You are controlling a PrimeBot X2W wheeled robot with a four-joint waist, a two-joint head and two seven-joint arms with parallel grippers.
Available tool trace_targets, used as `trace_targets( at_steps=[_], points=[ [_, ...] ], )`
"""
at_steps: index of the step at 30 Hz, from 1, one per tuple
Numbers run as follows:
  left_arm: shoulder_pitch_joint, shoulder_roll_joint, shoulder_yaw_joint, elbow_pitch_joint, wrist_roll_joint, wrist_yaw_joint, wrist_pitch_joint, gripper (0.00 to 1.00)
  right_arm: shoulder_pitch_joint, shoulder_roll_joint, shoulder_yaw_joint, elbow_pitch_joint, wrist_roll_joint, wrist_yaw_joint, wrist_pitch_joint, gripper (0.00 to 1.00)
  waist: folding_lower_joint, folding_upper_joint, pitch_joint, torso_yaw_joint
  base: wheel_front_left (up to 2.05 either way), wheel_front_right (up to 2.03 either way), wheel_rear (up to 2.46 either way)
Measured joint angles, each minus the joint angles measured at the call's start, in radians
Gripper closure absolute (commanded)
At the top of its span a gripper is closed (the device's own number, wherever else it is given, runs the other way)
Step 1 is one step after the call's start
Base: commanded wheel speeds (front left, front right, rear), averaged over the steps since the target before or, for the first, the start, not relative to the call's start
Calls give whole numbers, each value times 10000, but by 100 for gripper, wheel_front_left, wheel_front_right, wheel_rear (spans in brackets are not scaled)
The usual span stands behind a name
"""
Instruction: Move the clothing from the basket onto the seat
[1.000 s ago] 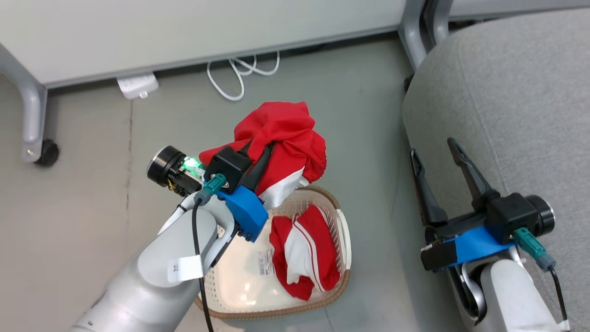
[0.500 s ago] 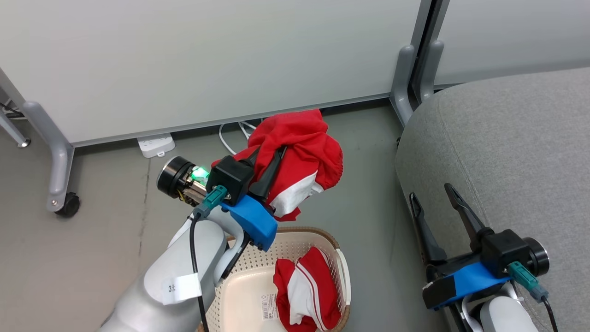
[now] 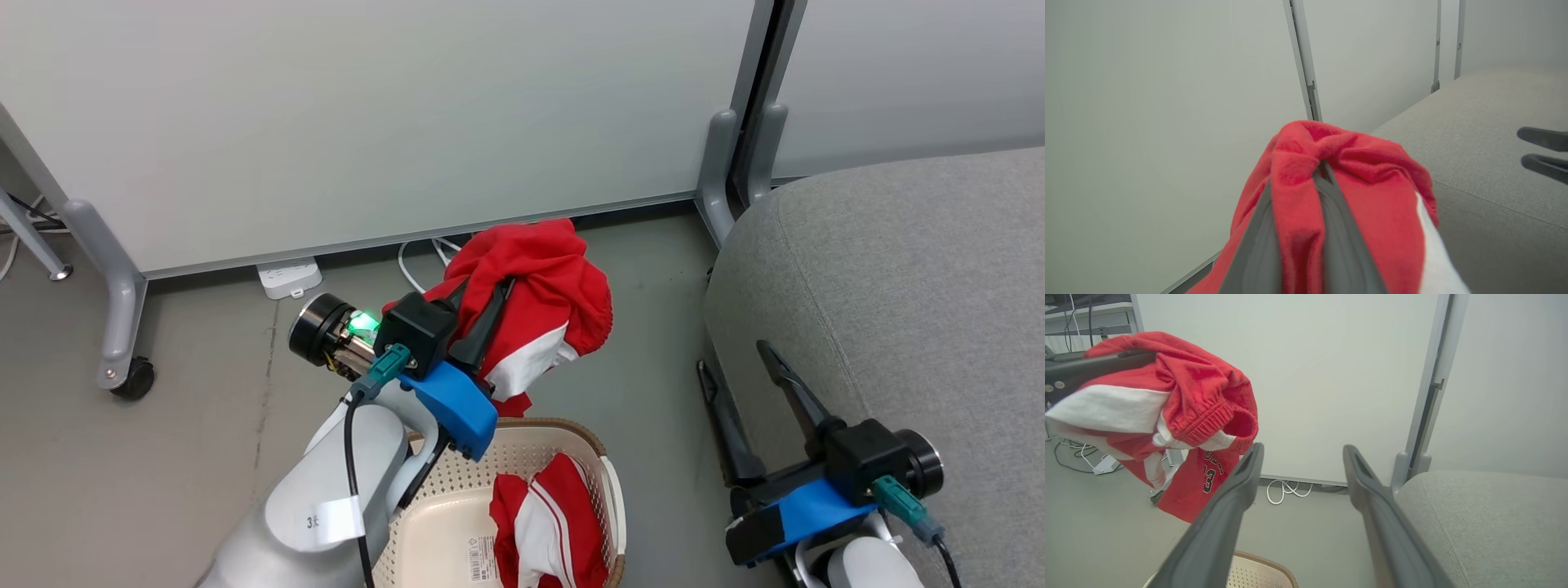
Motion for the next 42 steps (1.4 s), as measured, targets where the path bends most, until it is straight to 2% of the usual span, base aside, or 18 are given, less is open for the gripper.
trace_targets(
  at_steps=[8,18,42],
  points=[
    [4,-132,90,12,198,-107,0,100,-349,6,1135,-6,374,0,-2,0,0,0,147,37,0,0,0],
    [-164,-366,109,-25,435,-221,0,100,-1325,12,2161,700,1141,0,-2,0,0,0,439,258,0,0,0],
    [-450,-813,59,-221,731,-439,0,100,-3267,17,2936,2815,3434,-2,-2,0,2,0,941,714,0,0,0]
  ],
)
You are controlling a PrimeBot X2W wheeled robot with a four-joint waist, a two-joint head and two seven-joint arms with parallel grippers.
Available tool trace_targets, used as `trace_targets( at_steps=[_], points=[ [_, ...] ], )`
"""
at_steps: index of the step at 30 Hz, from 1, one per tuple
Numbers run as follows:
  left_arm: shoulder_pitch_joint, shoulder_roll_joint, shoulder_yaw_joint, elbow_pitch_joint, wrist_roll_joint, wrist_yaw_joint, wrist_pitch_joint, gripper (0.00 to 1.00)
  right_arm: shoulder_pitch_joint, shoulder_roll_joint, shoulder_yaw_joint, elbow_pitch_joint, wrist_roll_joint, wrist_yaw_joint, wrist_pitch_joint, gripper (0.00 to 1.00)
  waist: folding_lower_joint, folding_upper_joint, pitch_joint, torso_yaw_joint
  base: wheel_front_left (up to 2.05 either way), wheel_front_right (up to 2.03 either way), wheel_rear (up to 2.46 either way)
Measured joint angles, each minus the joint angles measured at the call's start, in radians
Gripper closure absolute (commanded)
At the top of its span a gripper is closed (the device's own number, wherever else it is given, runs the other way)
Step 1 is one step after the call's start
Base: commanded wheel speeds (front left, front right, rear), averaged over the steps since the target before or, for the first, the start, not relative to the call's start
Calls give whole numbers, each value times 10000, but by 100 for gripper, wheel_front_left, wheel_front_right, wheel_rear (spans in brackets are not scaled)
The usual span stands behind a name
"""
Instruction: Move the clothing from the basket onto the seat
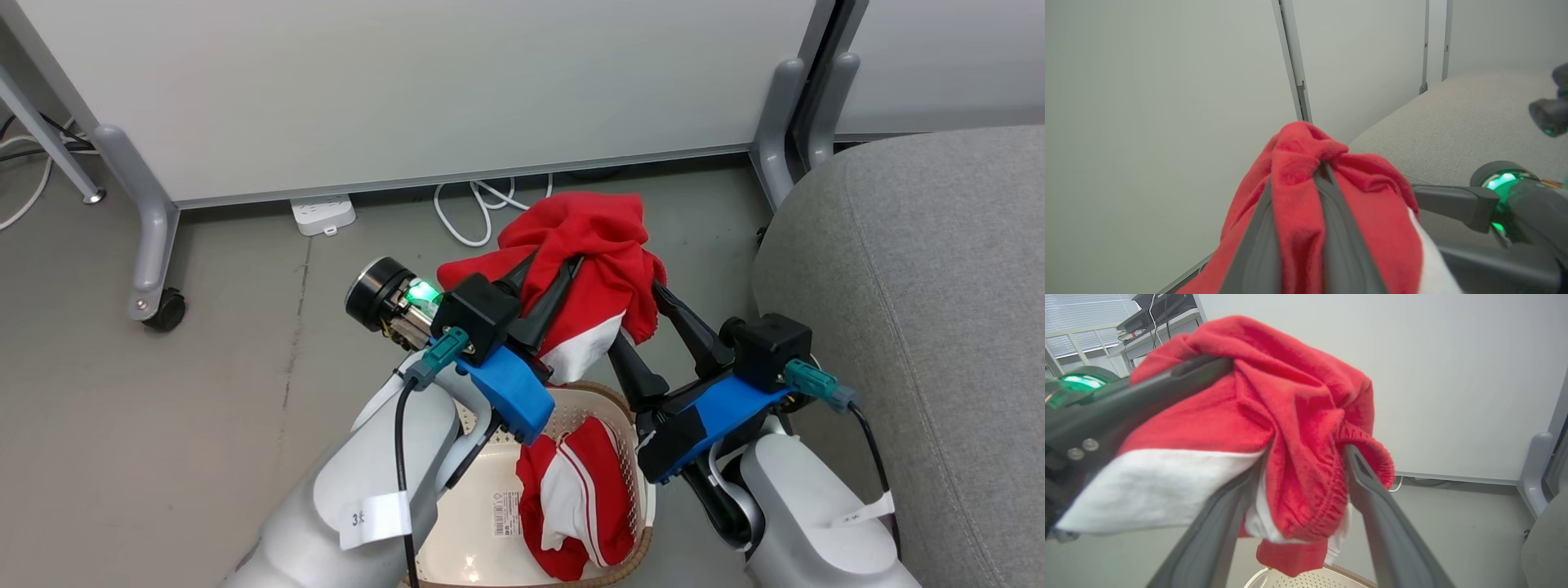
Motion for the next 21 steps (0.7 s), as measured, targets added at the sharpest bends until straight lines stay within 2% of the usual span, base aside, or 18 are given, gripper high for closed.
trace_targets(
  at_steps=[6,7,8,9,21],
  points=[
    [-3,-73,-6,-12,-2,-27,0,100,-424,0,182,520,123,0,0,0,0,0,47,28,0,0,0],
    [-4,-84,-6,-12,-2,-27,0,100,-492,0,209,648,127,0,2,62,0,0,51,34,0,0,0],
    [-6,-92,-6,-12,-2,-29,0,100,-521,0,224,719,148,0,0,77,0,0,54,40,0,0,0],
    [-6,-102,-6,-12,-2,-29,0,100,-542,0,247,769,184,0,0,100,0,0,56,46,0,0,0],
    [-10,-140,31,6,0,-71,0,100,-702,0,366,894,303,0,0,100,0,0,22,27,0,0,0]
  ],
)
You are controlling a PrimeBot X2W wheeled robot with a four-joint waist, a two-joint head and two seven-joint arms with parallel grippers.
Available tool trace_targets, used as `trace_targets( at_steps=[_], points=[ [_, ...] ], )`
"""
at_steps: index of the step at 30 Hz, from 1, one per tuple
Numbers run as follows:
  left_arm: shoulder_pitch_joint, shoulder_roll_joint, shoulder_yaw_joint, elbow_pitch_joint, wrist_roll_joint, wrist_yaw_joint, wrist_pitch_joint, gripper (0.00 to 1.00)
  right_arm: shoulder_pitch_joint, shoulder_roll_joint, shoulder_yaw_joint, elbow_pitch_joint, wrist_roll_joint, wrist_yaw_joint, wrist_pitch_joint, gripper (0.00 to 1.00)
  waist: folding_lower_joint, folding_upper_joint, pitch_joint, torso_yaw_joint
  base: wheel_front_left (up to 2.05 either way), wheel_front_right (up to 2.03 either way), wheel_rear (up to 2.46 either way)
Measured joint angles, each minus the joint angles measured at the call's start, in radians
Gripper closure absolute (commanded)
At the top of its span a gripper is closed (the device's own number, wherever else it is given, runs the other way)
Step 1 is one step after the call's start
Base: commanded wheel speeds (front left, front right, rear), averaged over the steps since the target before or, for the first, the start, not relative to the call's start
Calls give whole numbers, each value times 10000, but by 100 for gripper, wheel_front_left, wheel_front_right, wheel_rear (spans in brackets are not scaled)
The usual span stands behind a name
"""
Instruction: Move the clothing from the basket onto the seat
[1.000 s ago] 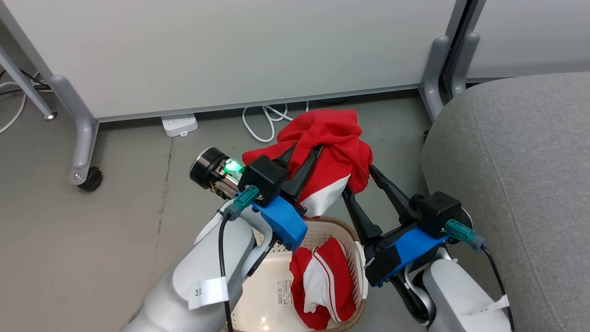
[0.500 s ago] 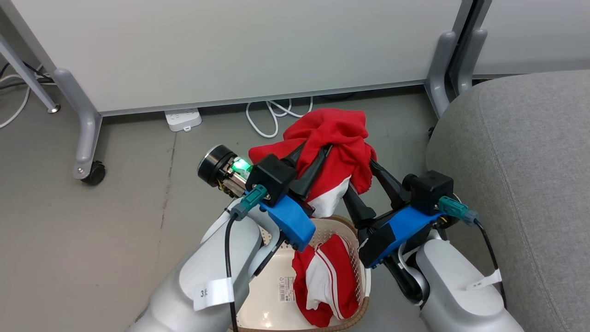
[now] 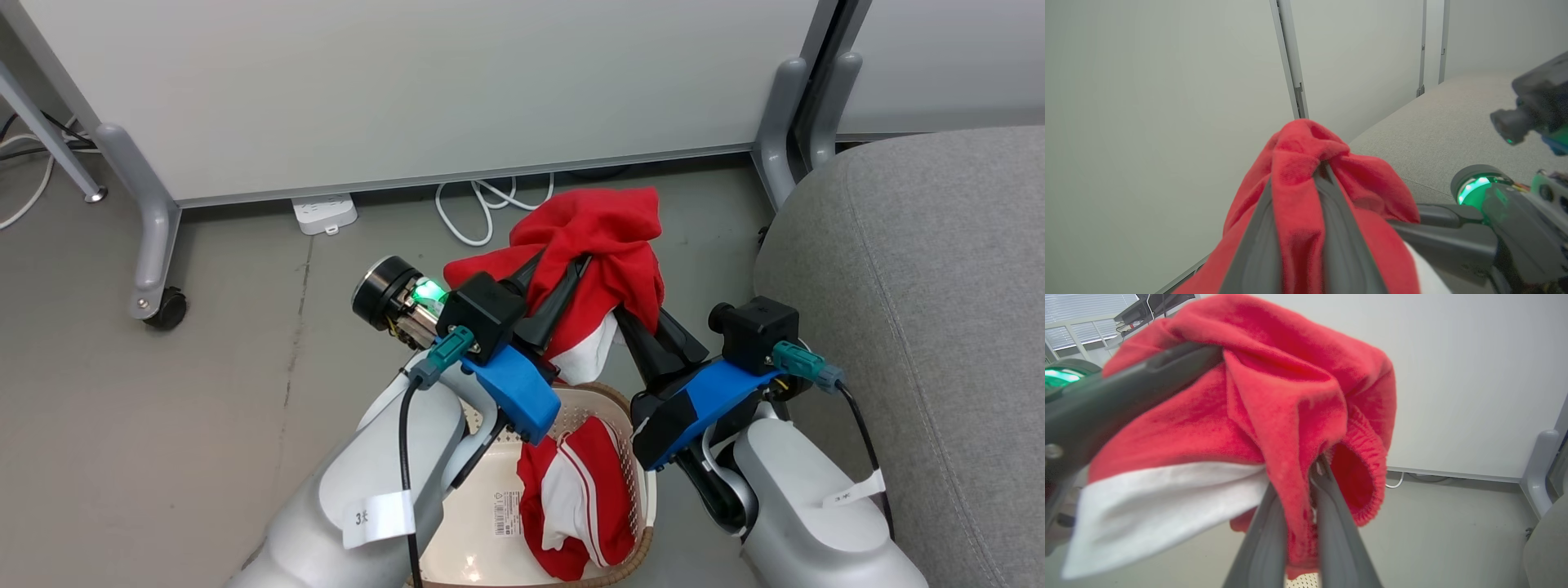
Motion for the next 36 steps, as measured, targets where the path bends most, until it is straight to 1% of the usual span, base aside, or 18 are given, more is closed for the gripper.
trace_targets(
  at_steps=[15,16,29,36],
  points=[
    [-7,-2,82,4,81,-6,0,100,-28,0,29,-54,36,0,0,100,0,0,35,-20,0,0,0],
    [-9,-4,182,-81,121,-4,0,0,-37,0,29,-56,36,2,0,100,0,0,41,-19,0,0,0],
    [-43,-2,420,-134,466,-4,0,0,-42,0,-29,-69,23,0,2,100,0,0,32,-89,0,0,0],
    [3,10,495,-134,539,-4,0,0,-42,0,-115,-150,-21,0,2,100,0,0,141,-285,0,0,0]
  ],
)
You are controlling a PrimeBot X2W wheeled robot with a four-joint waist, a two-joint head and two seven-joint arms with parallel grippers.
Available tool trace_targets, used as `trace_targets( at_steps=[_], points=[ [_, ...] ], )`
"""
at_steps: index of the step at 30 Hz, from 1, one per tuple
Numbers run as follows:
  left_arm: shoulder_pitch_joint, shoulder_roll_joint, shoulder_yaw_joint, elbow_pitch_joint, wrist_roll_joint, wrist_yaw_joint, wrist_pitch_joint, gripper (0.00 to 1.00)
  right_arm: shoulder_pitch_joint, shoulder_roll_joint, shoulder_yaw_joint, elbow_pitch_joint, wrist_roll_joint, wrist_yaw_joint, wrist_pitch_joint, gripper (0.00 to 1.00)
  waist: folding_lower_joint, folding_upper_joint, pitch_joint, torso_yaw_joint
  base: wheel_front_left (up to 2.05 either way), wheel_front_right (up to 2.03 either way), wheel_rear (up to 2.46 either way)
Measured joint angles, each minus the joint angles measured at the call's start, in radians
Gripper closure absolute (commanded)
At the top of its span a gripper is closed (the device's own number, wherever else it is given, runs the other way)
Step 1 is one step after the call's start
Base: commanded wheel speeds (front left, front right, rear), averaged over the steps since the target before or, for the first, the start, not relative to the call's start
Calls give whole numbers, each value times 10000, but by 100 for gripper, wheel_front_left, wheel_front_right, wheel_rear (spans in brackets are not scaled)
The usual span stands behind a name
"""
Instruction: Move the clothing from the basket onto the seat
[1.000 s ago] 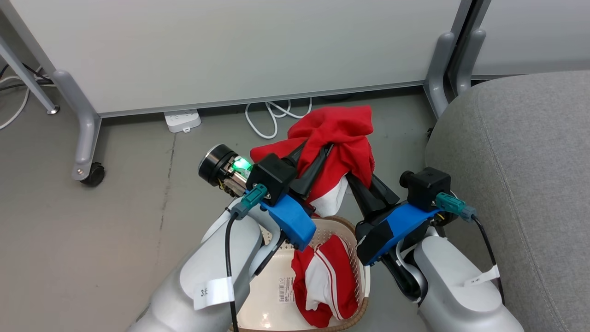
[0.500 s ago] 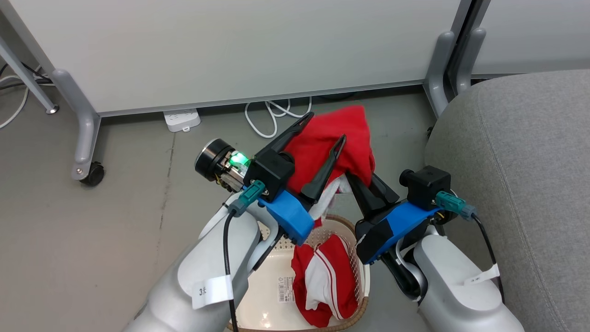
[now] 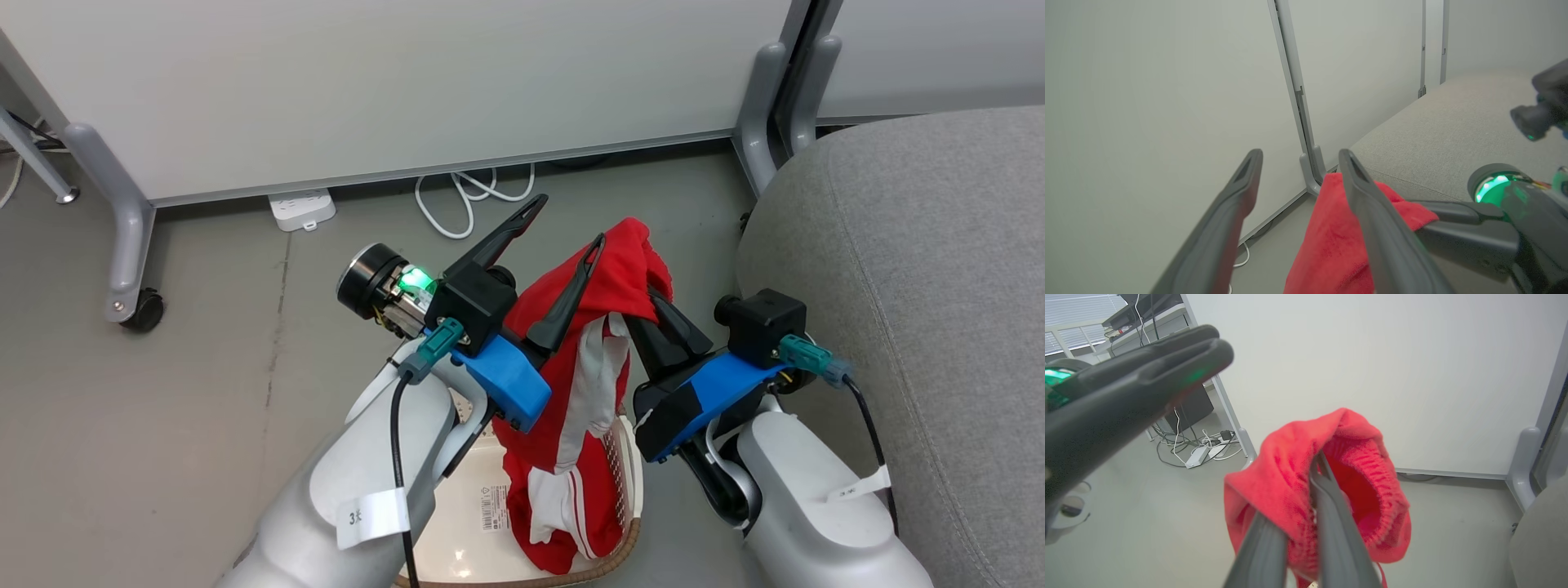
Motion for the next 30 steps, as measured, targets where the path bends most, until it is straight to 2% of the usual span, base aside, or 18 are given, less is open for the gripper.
trace_targets(
  at_steps=[12,30],
  points=[
    [4,182,-67,-31,67,-2,-2,0,32,0,-897,-353,-224,0,0,100,0,0,335,-879,0,0,0],
    [-343,564,-598,-221,127,-6,-2,0,106,-6,-3333,-1430,-859,0,-2,100,0,0,1275,-2764,0,0,0]
  ],
)
